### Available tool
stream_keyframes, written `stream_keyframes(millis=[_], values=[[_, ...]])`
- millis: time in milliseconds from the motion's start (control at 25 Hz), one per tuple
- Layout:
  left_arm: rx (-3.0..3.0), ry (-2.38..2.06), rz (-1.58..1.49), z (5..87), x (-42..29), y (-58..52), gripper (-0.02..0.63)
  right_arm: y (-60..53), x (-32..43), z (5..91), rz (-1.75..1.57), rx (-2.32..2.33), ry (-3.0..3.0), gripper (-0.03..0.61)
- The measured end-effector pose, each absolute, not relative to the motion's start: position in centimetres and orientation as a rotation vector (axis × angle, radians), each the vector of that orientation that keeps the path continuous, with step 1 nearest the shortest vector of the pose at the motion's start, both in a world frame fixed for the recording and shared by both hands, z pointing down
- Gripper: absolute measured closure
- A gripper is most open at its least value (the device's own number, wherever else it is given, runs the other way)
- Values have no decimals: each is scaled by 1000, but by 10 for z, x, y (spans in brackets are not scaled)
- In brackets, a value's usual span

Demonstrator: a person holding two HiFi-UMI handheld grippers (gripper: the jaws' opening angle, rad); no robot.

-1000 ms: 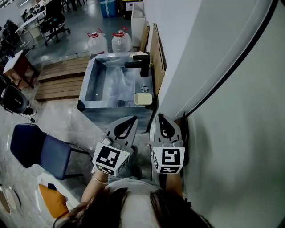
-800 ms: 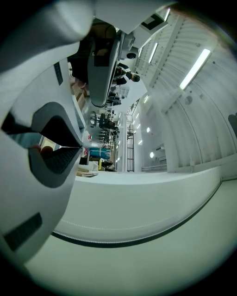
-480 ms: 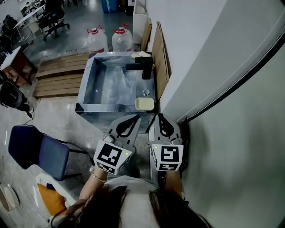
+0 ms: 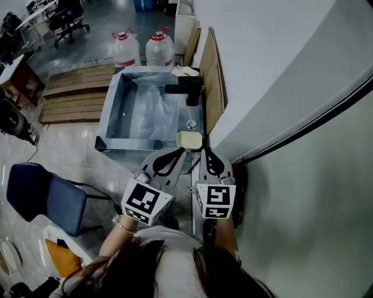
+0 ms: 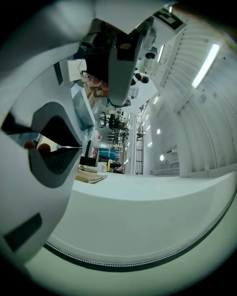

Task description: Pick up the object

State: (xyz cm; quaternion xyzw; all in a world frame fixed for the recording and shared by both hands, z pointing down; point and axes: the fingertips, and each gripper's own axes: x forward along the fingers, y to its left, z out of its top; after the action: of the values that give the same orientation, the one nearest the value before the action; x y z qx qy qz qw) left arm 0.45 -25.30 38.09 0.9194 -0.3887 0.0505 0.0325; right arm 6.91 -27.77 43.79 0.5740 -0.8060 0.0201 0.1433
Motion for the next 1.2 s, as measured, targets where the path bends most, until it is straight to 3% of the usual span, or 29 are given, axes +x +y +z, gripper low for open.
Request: stream_keyframes(millis=[1200], values=[[2840, -1040, 223, 404, 16, -320, 606, -354, 83, 553, 276, 1517, -2057, 548]])
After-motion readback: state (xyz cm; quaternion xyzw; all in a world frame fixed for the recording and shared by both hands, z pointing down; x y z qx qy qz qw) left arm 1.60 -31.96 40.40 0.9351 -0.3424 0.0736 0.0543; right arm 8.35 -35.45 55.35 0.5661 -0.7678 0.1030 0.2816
